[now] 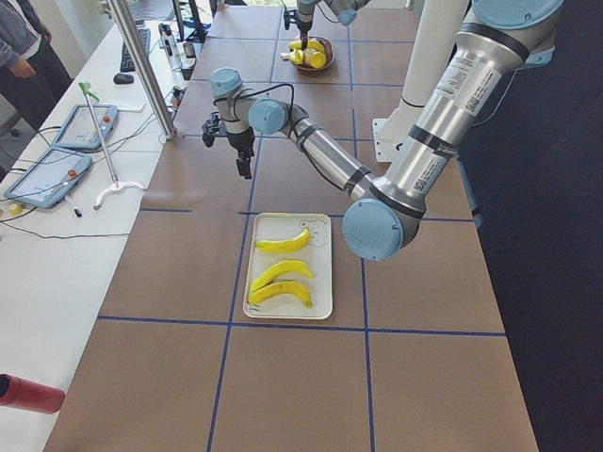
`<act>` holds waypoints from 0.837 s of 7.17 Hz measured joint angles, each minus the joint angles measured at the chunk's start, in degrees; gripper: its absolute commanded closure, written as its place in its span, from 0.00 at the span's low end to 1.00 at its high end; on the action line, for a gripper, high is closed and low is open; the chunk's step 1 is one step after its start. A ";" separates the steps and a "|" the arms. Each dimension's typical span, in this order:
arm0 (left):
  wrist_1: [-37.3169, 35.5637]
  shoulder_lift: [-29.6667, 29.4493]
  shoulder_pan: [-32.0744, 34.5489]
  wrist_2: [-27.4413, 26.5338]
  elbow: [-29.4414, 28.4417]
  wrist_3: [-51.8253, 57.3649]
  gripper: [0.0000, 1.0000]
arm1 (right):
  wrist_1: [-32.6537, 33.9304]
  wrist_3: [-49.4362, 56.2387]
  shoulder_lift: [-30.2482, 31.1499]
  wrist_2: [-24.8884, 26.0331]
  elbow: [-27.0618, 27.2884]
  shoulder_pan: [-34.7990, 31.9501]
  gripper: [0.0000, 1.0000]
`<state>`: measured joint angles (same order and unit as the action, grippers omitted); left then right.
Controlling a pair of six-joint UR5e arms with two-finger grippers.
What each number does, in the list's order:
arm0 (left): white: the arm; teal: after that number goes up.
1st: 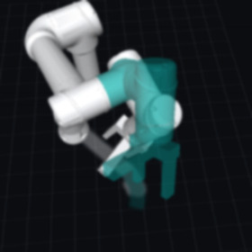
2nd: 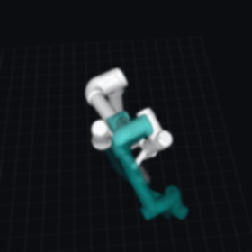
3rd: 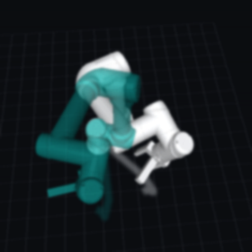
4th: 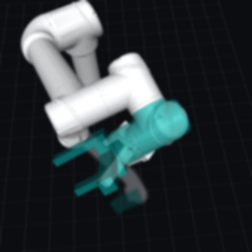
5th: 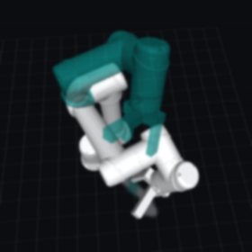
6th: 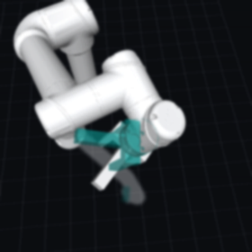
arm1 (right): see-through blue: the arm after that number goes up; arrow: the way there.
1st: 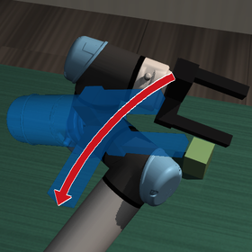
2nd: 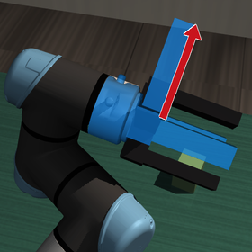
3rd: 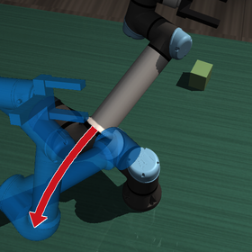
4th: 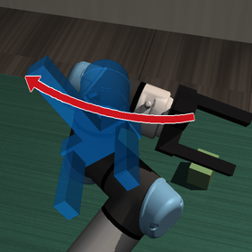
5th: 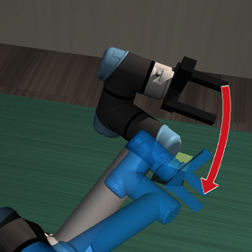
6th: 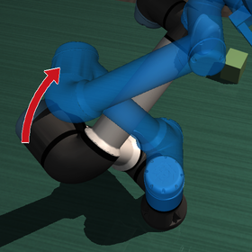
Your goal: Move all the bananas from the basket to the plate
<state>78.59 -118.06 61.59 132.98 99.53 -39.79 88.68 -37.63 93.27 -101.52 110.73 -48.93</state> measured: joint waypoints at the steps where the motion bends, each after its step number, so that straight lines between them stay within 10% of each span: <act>1: 0.04 -0.04 -0.23 0.00 -0.21 0.02 0.00 | 0.19 0.20 0.04 0.54 -0.18 0.21 0.32; 6: 0.07 -0.09 -1.05 0.00 -0.47 -0.05 0.00 | 0.60 0.45 0.83 3.23 -1.16 2.00 0.52</act>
<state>78.66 -118.15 60.55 132.98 99.07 -39.85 89.28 -37.18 94.09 -98.29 109.56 -46.93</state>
